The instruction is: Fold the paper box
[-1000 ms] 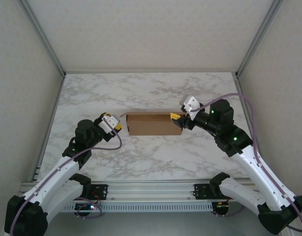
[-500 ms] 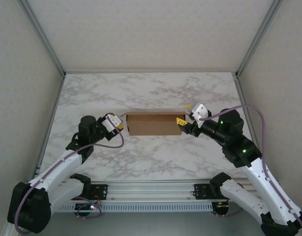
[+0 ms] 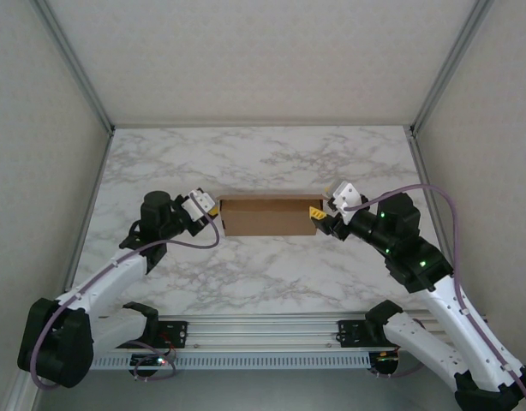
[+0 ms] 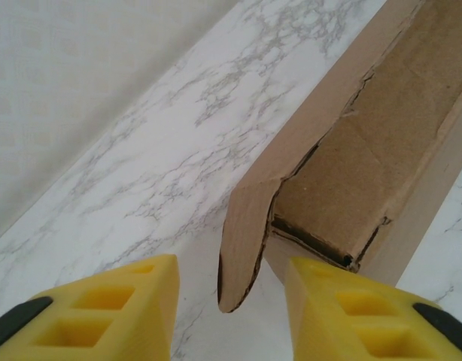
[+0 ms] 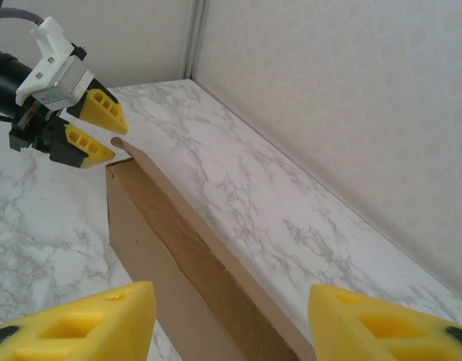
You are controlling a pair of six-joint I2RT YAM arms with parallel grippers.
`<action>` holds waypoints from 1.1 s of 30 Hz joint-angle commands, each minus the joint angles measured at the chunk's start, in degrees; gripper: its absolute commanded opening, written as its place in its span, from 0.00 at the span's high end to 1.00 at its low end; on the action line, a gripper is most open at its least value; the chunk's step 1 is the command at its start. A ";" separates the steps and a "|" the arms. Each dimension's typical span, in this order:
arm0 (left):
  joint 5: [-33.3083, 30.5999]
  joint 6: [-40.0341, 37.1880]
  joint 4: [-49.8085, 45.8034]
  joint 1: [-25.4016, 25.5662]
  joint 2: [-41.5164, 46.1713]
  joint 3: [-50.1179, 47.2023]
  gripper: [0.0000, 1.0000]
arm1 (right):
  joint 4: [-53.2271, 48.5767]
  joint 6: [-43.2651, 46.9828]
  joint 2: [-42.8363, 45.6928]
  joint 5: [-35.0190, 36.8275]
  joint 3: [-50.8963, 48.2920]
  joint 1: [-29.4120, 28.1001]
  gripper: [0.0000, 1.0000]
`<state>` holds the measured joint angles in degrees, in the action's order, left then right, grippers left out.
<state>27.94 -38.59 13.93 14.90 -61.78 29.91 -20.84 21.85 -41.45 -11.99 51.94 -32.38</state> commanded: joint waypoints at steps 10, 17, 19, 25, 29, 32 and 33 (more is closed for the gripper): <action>2.47 -1.20 -0.87 0.09 -2.73 3.74 0.83 | -0.08 1.82 -0.97 5.59 -1.87 0.33 0.47; 2.48 -0.95 -1.03 0.09 -3.32 3.84 0.94 | 1.70 4.26 -5.75 14.65 -3.67 1.60 0.51; 2.23 -1.17 -1.34 0.08 -3.25 4.08 0.95 | 2.58 4.82 -7.96 15.62 -3.72 3.28 0.52; 1.59 -1.01 -1.47 0.10 -2.82 4.39 0.96 | 5.44 8.03 -10.52 13.31 -7.04 6.79 0.54; 1.50 -0.45 -1.19 0.11 -2.65 4.37 0.96 | 7.87 13.52 -7.33 7.55 -12.08 8.00 0.53; 1.22 -0.48 -1.06 0.06 -2.34 4.04 0.95 | 8.68 15.85 -3.02 0.50 -14.93 10.80 0.52; 1.24 -0.37 -0.79 0.07 -2.23 3.78 0.95 | 8.71 16.45 -2.38 -0.98 -15.52 11.85 0.51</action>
<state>28.95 -39.44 13.23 14.90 -64.71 32.27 -15.59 34.22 -47.07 -5.98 37.60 -22.59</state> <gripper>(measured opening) 0.055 0.487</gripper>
